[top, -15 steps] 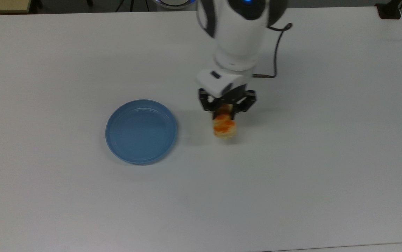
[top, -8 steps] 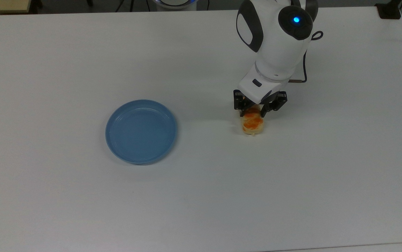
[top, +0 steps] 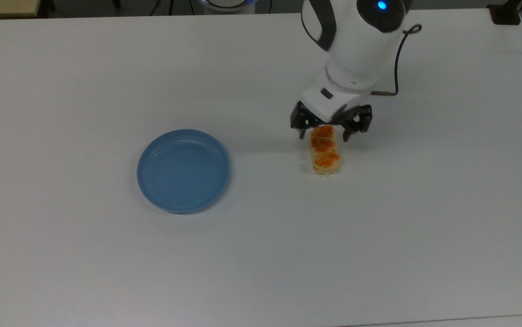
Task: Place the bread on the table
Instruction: 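Lower the bread onto the table and open the gripper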
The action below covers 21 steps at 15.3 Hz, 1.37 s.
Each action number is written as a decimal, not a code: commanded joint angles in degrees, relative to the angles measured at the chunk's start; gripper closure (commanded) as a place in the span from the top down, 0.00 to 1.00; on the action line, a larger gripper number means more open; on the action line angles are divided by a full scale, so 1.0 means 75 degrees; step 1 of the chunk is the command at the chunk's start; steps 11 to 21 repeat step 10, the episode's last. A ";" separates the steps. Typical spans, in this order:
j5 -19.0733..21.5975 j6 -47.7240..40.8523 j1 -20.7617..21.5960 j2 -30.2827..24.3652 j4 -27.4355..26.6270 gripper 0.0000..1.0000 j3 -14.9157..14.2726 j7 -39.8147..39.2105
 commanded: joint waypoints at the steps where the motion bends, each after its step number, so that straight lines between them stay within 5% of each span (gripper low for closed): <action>1: -0.0133 -0.1681 -0.1672 -0.1542 -0.0308 1.00 0.0821 -0.0494; 9: -0.0051 -0.3572 -0.3479 -0.3021 -0.0273 1.00 0.0670 -0.2220; 21: -0.0028 -0.3573 -0.3492 -0.3021 -0.0273 1.00 0.0576 -0.2220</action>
